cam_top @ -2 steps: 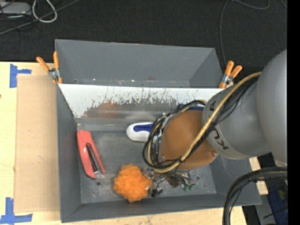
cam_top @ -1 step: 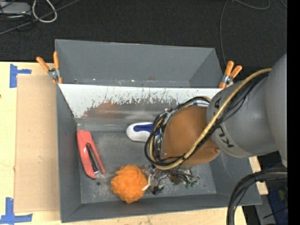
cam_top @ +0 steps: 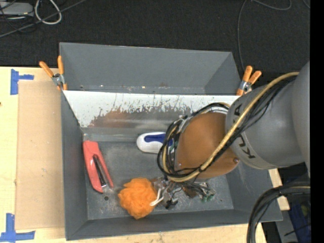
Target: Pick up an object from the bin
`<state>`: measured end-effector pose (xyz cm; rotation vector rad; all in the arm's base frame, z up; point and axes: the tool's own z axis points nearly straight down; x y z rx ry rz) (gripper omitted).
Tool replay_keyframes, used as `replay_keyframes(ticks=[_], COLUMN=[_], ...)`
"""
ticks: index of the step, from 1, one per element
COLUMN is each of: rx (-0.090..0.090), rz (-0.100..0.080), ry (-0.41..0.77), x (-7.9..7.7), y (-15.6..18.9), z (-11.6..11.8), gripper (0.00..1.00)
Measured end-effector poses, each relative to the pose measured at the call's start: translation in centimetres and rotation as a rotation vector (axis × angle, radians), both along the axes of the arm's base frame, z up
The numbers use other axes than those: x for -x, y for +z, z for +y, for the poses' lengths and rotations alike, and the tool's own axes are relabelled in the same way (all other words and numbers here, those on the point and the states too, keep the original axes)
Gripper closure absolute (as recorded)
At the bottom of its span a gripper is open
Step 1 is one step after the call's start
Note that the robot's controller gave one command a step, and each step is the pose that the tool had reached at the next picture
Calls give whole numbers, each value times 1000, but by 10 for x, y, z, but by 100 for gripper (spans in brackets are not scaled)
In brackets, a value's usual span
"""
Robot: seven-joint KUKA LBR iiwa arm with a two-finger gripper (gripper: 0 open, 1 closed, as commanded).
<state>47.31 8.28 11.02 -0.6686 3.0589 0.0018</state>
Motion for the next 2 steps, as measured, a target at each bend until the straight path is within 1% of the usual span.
replay_keyframes(ticks=[2], rx=[-1], rz=[2], ry=[-6], x=[0], y=[26], z=[1], gripper=[100])
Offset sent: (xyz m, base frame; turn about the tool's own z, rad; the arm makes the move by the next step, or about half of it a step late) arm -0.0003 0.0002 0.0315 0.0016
